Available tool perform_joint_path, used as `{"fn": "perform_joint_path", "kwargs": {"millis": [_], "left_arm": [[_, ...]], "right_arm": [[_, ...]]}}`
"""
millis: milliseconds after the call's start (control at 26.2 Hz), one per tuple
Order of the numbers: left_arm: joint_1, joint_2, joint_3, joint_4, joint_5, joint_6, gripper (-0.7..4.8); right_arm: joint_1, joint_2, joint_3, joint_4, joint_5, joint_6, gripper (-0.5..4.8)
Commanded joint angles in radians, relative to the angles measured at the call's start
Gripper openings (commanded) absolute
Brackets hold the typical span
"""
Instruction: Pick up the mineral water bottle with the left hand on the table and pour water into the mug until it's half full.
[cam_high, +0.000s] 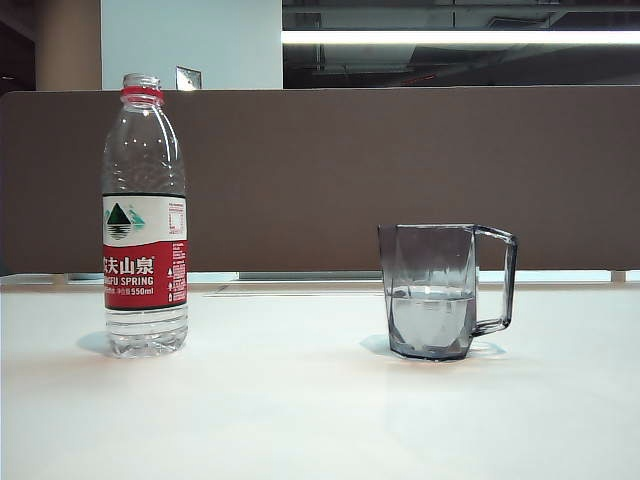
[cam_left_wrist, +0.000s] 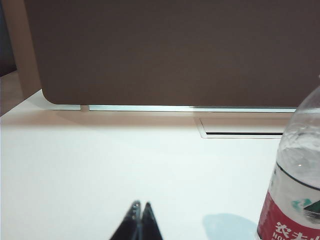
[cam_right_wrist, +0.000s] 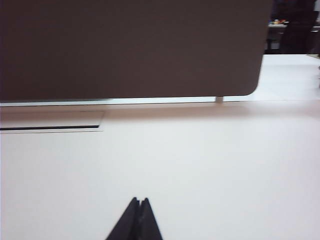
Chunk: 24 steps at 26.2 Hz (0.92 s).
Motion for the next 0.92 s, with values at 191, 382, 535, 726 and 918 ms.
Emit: {"fn": "perform_joint_path", "kwargs": {"millis": [191, 382, 535, 726, 918], "left_arm": [[-0.002, 0.001, 0.004, 0.013, 0.003, 0.005, -0.05], [-0.002, 0.001, 0.004, 0.013, 0.003, 0.005, -0.05], [-0.002, 0.001, 0.004, 0.013, 0.003, 0.005, -0.05], [-0.002, 0.001, 0.004, 0.013, 0.003, 0.005, -0.05], [-0.002, 0.001, 0.004, 0.013, 0.003, 0.005, -0.05]], "right_arm": [[0.001, 0.000, -0.008, 0.017, -0.082, 0.003, -0.01], [0.000, 0.000, -0.008, 0.017, -0.058, 0.003, -0.01], [0.000, 0.000, -0.008, 0.018, -0.059, -0.008, -0.01], [0.000, 0.000, -0.008, 0.016, -0.059, -0.008, -0.01], [0.000, 0.000, -0.008, 0.016, -0.059, -0.008, -0.01]]}}
